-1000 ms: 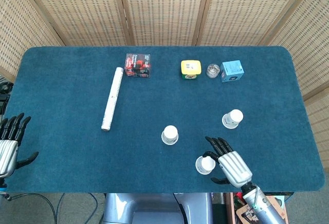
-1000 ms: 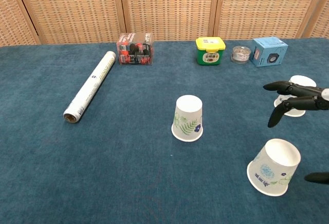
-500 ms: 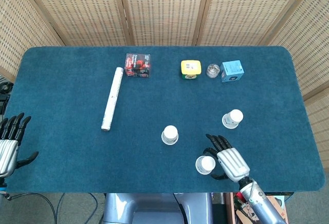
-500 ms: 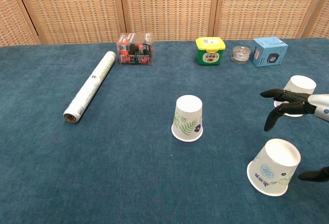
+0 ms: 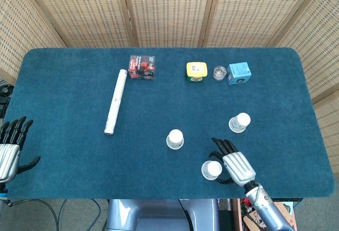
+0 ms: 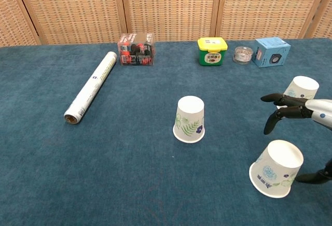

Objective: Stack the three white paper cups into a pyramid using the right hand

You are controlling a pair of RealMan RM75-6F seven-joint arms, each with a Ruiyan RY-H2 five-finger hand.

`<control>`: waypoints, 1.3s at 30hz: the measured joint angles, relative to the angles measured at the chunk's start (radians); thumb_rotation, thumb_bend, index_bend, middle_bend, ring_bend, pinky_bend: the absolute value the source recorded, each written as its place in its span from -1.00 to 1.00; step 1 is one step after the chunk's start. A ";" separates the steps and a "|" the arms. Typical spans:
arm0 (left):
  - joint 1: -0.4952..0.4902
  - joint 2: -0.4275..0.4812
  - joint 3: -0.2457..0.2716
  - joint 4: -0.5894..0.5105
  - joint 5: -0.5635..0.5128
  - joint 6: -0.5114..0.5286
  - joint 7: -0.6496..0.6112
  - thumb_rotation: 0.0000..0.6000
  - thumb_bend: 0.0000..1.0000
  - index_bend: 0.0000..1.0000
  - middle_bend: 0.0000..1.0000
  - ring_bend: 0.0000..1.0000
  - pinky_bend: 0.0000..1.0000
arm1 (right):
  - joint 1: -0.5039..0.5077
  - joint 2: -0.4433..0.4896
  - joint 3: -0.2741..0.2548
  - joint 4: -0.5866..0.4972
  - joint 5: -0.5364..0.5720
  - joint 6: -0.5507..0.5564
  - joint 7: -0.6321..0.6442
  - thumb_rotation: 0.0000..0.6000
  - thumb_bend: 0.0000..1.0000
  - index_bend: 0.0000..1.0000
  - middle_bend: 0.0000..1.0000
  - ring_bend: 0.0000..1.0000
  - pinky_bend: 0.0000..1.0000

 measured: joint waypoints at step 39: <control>0.003 0.001 0.004 -0.004 0.016 0.012 0.002 1.00 -0.58 -1.00 -1.00 -1.00 -1.00 | 0.139 -0.011 0.137 -0.064 0.184 -0.073 -0.197 1.00 -0.84 0.21 -0.95 -1.00 -1.00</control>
